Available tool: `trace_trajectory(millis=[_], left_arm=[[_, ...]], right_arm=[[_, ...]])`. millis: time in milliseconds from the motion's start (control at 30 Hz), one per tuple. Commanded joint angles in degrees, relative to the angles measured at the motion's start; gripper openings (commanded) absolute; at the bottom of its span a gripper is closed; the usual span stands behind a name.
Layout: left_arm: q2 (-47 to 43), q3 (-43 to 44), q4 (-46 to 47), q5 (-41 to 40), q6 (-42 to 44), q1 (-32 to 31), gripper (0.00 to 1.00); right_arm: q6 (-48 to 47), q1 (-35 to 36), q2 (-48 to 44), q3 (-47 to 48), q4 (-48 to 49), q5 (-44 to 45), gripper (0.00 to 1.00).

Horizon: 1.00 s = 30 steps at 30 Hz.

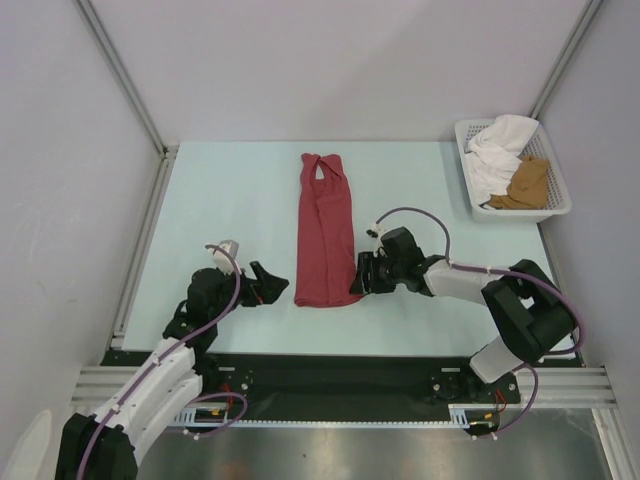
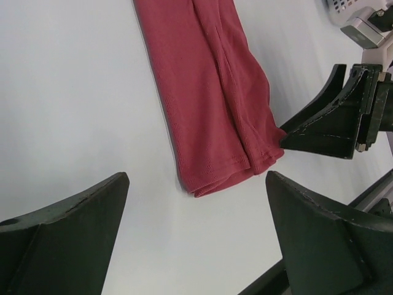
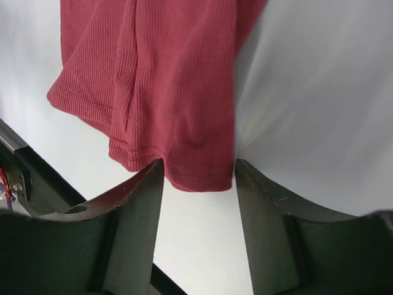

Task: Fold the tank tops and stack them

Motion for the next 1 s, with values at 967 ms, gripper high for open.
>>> trace_trajectory(millis=[967], left_arm=[[26.7,10.7,-0.3,-3.4,-1.8,-10.7,0.86]], right_arm=[[6.9,0.0,-3.5,-0.5,-5.1,0.5,0.46]])
